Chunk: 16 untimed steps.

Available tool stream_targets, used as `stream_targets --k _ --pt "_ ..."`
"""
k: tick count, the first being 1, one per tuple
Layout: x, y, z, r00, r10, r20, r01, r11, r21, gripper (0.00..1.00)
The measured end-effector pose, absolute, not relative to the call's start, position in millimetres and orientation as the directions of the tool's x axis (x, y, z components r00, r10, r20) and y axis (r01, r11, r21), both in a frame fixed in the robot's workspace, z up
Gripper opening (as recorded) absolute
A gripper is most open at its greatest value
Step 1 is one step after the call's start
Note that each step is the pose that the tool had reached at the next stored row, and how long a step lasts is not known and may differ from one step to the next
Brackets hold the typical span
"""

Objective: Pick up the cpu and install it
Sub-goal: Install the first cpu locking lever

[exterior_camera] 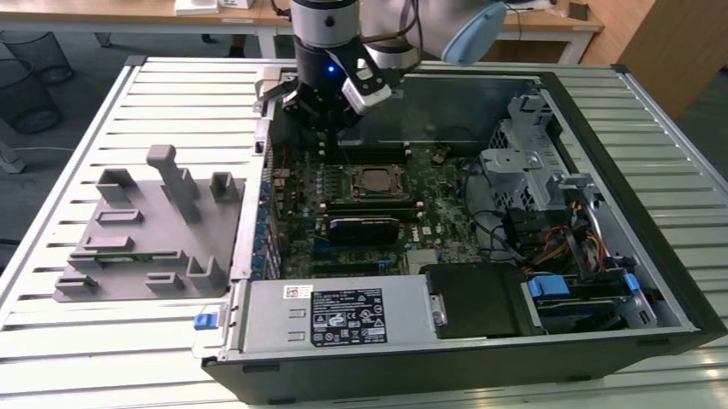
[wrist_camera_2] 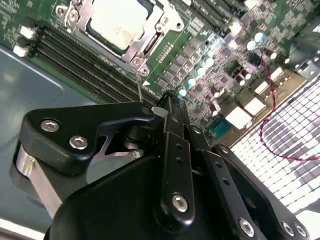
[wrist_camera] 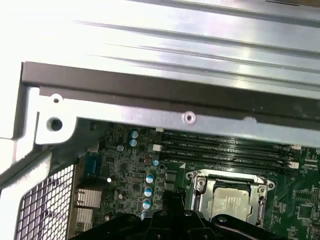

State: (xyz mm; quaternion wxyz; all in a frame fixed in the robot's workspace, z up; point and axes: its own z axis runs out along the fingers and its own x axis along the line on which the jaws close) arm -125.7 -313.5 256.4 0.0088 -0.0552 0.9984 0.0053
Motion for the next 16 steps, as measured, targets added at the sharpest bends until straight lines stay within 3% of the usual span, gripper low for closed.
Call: stream_targets --k 16 --pt "-121.2 -306.1 254.9 -0.994 -0.110 -0.017 -0.110 0.994 0.010 0.11"
